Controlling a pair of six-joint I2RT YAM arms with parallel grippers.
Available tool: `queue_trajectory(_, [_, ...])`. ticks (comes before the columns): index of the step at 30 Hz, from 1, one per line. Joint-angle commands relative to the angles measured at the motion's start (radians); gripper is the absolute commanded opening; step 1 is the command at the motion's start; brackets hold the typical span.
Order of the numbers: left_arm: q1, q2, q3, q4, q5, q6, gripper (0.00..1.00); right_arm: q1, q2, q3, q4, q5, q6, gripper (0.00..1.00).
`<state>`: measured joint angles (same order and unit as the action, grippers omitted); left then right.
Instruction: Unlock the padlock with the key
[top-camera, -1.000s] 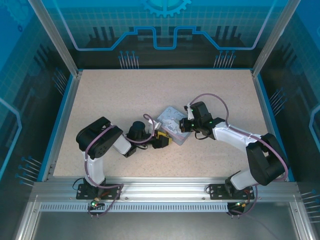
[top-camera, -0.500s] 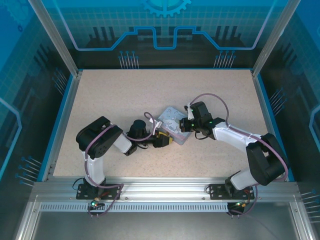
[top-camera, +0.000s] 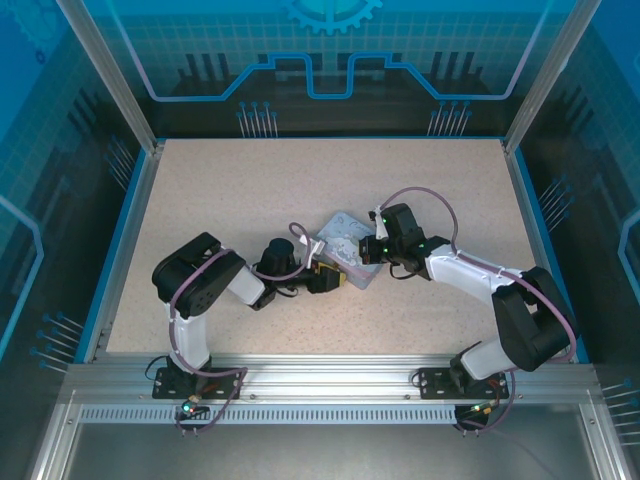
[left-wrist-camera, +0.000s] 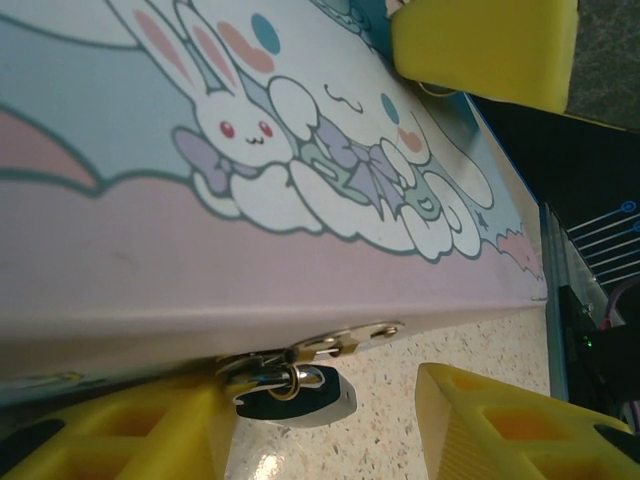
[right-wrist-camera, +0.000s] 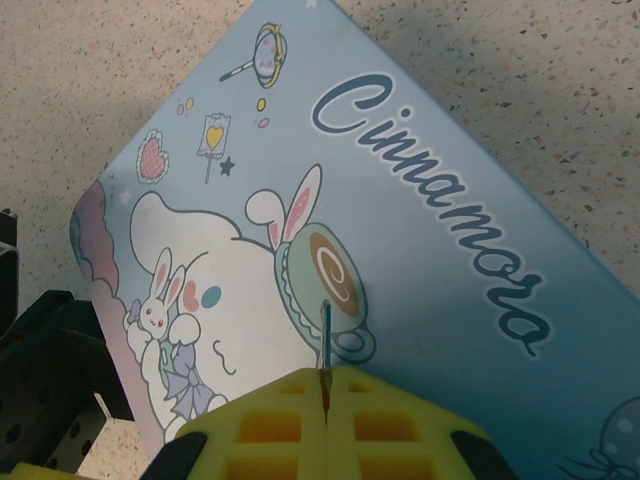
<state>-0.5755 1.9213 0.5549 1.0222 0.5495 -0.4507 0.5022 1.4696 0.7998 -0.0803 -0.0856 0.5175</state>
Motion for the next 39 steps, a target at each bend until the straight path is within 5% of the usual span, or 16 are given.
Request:
queue_trajectory(1, [-0.003, -0.017, 0.024, 0.017, -0.102, -0.008, 0.51, 0.022, 0.002, -0.031, -0.059, -0.036, 0.016, 0.02])
queue_trajectory(26, [-0.018, -0.049, 0.036, -0.001, -0.197, -0.025, 0.31, 0.035, -0.006, -0.023, -0.044, -0.027, 0.009, 0.02])
queue_trajectory(39, [-0.054, -0.184, 0.075, -0.218, -0.224, -0.235, 0.24, 0.023, -0.378, -0.165, -0.12, 0.064, -0.186, 0.02])
